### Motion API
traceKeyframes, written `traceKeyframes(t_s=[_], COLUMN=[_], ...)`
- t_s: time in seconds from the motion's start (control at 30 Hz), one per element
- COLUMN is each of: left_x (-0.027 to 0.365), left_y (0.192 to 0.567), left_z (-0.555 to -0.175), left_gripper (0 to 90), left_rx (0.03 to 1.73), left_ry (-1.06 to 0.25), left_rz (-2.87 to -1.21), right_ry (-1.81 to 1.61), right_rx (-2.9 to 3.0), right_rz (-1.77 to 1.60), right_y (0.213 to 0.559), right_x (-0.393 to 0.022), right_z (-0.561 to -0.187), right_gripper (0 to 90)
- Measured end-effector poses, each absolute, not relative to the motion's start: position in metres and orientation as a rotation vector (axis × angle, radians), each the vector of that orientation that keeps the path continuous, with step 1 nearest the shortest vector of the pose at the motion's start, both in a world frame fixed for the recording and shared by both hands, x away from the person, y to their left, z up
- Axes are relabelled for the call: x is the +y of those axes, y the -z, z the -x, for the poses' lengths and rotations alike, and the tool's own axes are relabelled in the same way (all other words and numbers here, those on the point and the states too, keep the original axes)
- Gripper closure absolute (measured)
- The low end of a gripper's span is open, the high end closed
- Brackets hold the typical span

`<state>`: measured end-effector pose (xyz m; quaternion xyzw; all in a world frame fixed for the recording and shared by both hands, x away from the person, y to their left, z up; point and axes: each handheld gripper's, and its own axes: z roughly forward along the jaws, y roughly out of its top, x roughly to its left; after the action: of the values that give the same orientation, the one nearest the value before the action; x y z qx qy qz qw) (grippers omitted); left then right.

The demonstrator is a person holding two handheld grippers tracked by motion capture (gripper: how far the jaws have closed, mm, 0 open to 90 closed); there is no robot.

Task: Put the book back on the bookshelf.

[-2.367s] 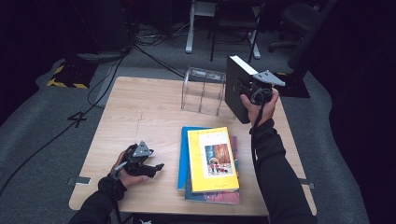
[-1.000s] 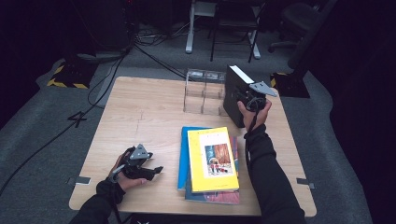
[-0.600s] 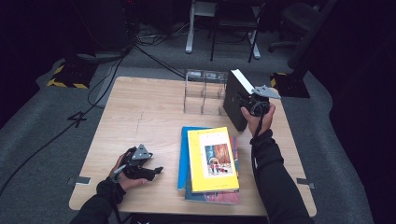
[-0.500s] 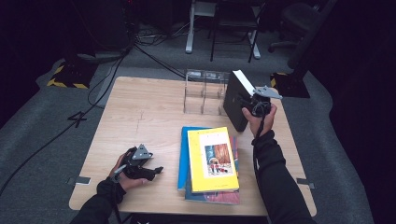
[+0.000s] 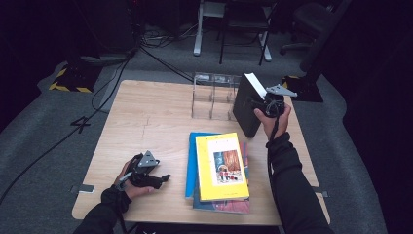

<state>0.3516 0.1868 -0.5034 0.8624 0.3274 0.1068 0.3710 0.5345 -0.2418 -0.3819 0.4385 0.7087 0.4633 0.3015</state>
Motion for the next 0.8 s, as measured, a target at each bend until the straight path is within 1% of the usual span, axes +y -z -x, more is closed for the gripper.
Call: traceKeyframes(t_s=[0.17,0.47,0.57,0.8], left_x=[0.187,0.186,0.186,0.186], left_y=[0.503,0.503,0.504,0.504], left_z=[-0.352,-0.352,-0.352,-0.351], left_gripper=[27.2,27.0,26.9,27.0], left_rx=[0.837,0.831,0.832,0.83], left_ry=[-0.271,-0.272,-0.269,-0.277], left_rz=[-2.212,-2.214,-2.213,-2.214], right_ry=[-1.258,-1.245,-1.227,-1.172], right_rx=[1.871,1.887,1.883,1.897], right_rz=[-1.177,-1.168,-1.155,-1.155], right_y=[0.376,0.367,0.363,0.354], right_x=[-0.243,-0.244,-0.245,-0.236], right_z=[-0.537,-0.537,-0.536,-0.542], right_gripper=[40.6,46.3,51.1,52.9])
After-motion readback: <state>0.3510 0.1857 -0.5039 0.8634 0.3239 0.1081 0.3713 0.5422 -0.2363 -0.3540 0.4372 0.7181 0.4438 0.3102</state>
